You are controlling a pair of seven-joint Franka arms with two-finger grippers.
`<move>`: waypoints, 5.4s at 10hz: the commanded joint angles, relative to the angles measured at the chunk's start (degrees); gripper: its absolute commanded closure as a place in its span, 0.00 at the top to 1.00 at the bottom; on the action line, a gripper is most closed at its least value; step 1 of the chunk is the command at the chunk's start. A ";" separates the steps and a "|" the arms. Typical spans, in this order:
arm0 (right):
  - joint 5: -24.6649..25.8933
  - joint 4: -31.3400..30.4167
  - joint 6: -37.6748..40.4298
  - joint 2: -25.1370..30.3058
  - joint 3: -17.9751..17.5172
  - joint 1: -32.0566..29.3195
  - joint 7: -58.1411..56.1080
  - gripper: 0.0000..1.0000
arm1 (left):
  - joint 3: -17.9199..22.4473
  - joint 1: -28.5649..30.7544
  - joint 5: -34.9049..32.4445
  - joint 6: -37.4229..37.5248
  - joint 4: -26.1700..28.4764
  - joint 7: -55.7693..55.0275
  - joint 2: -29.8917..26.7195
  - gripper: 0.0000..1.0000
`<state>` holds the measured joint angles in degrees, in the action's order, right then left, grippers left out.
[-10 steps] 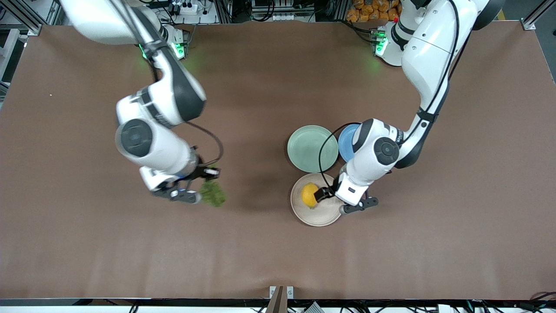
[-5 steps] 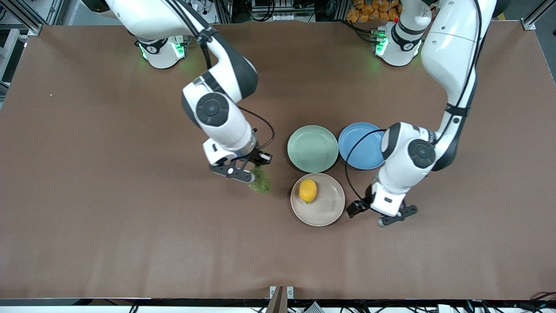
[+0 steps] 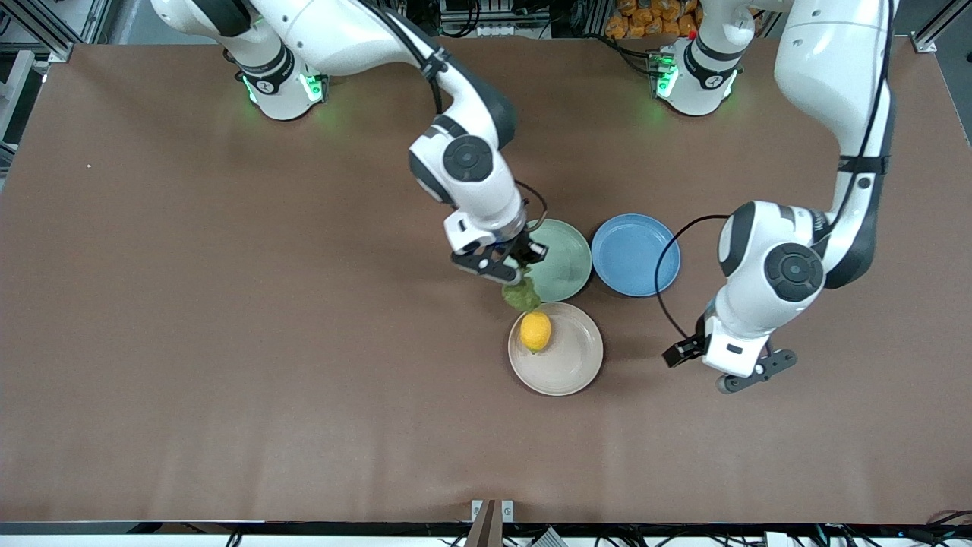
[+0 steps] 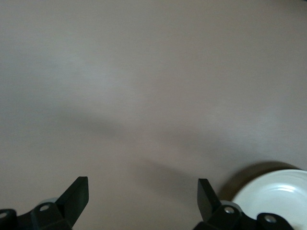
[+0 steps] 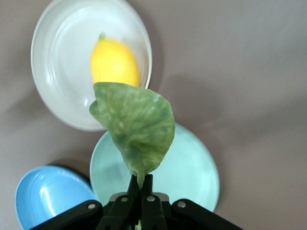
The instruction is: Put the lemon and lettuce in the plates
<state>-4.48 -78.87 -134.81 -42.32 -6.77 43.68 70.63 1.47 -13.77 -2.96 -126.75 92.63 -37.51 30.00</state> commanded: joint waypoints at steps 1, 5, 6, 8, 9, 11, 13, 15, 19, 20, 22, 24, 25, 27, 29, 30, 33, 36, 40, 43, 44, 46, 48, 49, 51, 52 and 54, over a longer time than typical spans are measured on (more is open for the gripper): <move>0.95 0.38 -2.21 -1.80 0.80 3.07 4.16 0.00 | 0.11 2.77 -1.78 2.30 8.49 -0.82 -8.00 1.00; 5.88 -1.72 -2.22 -2.15 0.80 6.33 8.91 0.00 | -0.24 6.47 -1.96 1.77 18.71 -0.29 -16.72 1.00; 5.80 -1.90 -2.04 -2.15 0.80 6.33 9.09 0.53 | -0.32 6.56 -1.87 1.69 20.29 0.15 -18.04 1.00; 6.76 -1.82 -1.87 -2.07 0.80 6.43 9.62 1.00 | -0.33 6.65 -1.70 1.16 24.15 0.24 -21.98 1.00; 6.76 -1.64 -1.34 -1.63 0.80 6.07 9.53 1.00 | -0.41 6.74 -1.43 0.90 26.61 0.24 -24.35 1.00; 6.76 -1.29 0.23 0.38 1.32 4.68 8.66 1.00 | -0.41 6.74 -1.34 0.89 31.36 0.33 -29.10 1.00; 6.68 -0.50 5.66 5.37 1.24 0.38 2.72 1.00 | -0.41 6.74 -1.34 0.89 31.74 1.98 -30.79 1.00; 6.50 -0.50 11.82 12.40 1.24 -5.06 -5.20 1.00 | -0.24 8.05 -1.08 1.33 28.15 12.48 -31.14 1.00; 6.06 -0.41 24.83 22.62 1.32 -19.38 -25.84 1.00 | -0.41 8.77 0.32 7.00 17.10 23.62 -31.50 1.00; 6.76 -0.32 25.90 23.15 1.41 -22.29 -30.33 1.00 | -0.41 8.41 2.15 12.70 11.92 23.71 -30.80 1.00; 7.20 0.55 29.41 23.25 2.72 -27.66 -39.90 1.00 | -0.41 7.98 4.97 22.64 2.86 24.06 -29.05 1.00; 6.85 0.82 29.86 24.74 4.83 -32.32 -51.31 1.00 | -0.94 6.49 4.81 26.64 -1.04 25.80 -28.42 1.00; 7.02 0.91 31.87 25.35 6.75 -33.21 -56.51 1.00 | -1.03 6.30 4.72 29.34 -2.35 26.69 -28.59 1.00; 6.59 -0.05 32.76 28.85 8.01 -37.49 -61.29 1.00 | -1.38 6.21 4.28 34.10 -4.82 28.09 -28.68 1.00; 6.24 -5.74 32.24 34.12 8.00 -41.55 -67.35 1.00 | -1.55 6.65 4.20 35.86 -5.53 28.45 -29.21 1.00; 6.24 -6.29 32.85 35.62 8.09 -42.52 -67.64 1.00 | -1.38 6.83 4.19 37.01 -6.14 28.45 -29.30 1.00; 6.32 -6.65 32.85 37.74 8.18 -45.69 -67.64 1.00 | -1.03 7.09 4.19 37.10 -6.15 28.45 -29.83 1.00; 6.15 -6.56 34.68 39.68 8.09 -46.84 -68.69 1.00 | -0.85 7.18 4.19 37.54 -6.15 28.28 -30.00 1.00; 5.88 -7.26 39.44 41.96 7.66 -47.98 -70.28 1.00 | -1.29 7.18 3.23 37.72 -6.15 27.75 -30.62 1.00; 5.80 -9.02 39.36 43.55 5.29 -49.65 -70.10 1.00 | -2.69 9.63 3.05 38.77 -6.15 28.45 -31.23 1.00; 5.80 -9.02 39.53 43.90 5.19 -49.83 -70.01 1.00 | -4.44 11.29 3.05 39.21 -6.15 28.89 -31.32 1.00; 2.84 -8.85 40.75 44.69 5.28 -50.18 -70.19 1.00 | -5.69 12.45 2.96 39.56 -6.15 29.24 -31.41 1.00; 1.93 -8.93 41.38 44.78 5.37 -50.71 -70.28 1.00 | -5.69 12.28 2.96 39.57 -6.15 29.16 -31.41 1.00; 1.93 -9.02 41.47 44.87 5.37 -50.71 -70.28 1.00 | -5.69 12.28 2.96 39.57 -6.15 29.16 -31.41 1.00; 2.45 -9.54 41.90 45.31 5.37 -50.36 -70.36 1.00 | -5.69 12.10 3.05 39.57 -6.15 29.07 -31.41 1.00; 2.46 -10.16 42.08 45.92 5.45 -50.01 -70.19 1.00 | -5.69 12.02 3.05 39.57 -6.15 28.98 -31.41 1.00; 2.46 -11.48 42.43 46.80 5.54 -49.39 -70.45 1.00 | -5.69 12.01 3.31 39.57 -6.15 28.98 -31.32 1.00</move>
<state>-1.33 -87.39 -92.51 1.67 -0.93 -5.53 1.22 -3.57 -2.48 0.57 -88.30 86.97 -9.94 -0.94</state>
